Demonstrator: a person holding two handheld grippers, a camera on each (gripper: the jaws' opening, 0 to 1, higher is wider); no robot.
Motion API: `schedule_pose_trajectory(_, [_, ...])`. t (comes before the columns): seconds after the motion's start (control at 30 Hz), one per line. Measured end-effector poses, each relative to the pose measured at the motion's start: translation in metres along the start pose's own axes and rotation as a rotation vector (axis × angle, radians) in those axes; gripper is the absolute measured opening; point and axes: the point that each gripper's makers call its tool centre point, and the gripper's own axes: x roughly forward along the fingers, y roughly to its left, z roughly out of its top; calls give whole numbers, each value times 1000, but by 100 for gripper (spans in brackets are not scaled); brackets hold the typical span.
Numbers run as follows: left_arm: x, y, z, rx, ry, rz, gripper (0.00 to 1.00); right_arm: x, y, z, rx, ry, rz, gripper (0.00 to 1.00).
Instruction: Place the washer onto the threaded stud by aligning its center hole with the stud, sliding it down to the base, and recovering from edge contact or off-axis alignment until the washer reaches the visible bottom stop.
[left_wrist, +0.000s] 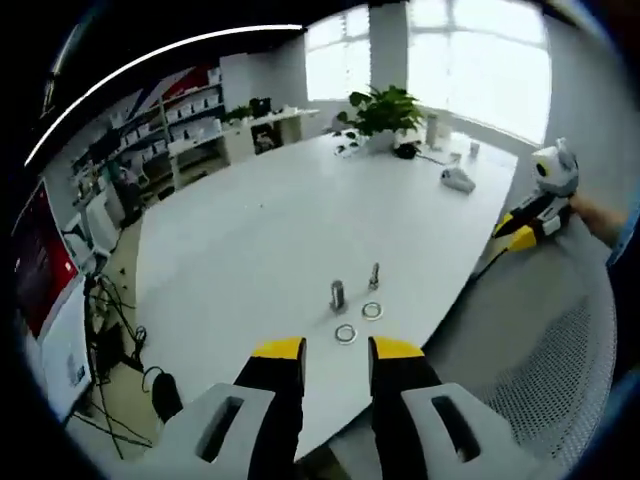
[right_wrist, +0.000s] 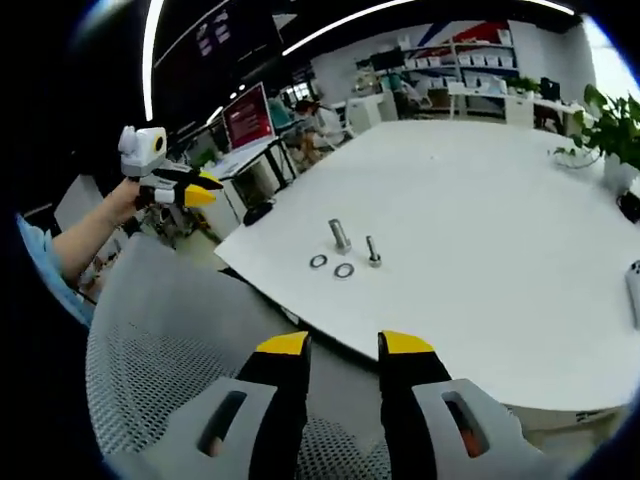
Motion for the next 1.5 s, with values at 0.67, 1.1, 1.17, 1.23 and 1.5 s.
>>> schedule_pose_trajectory(0.67, [135, -15, -54, 336, 434, -308, 29, 1, -13, 5, -98, 4, -102, 27])
schedule_pose_trajectory(1.1, [190, -14, -82, 284, 533, -328, 26, 0, -17, 5, -57, -4, -99, 27])
schedule_pose_trajectory(1.17, [193, -17, -82, 270, 526, -337, 28, 1, -17, 5, -57, -3, -96, 27])
schedule_pose_trajectory(1.23, [196, -17, -83, 292, 528, -333, 30, 1, -17, 5, -58, -2, -95, 27])
schedule_pose_trajectory(1.5, [199, -13, -83, 330, 529, -309, 24, 1, -16, 4, -58, 4, -88, 27])
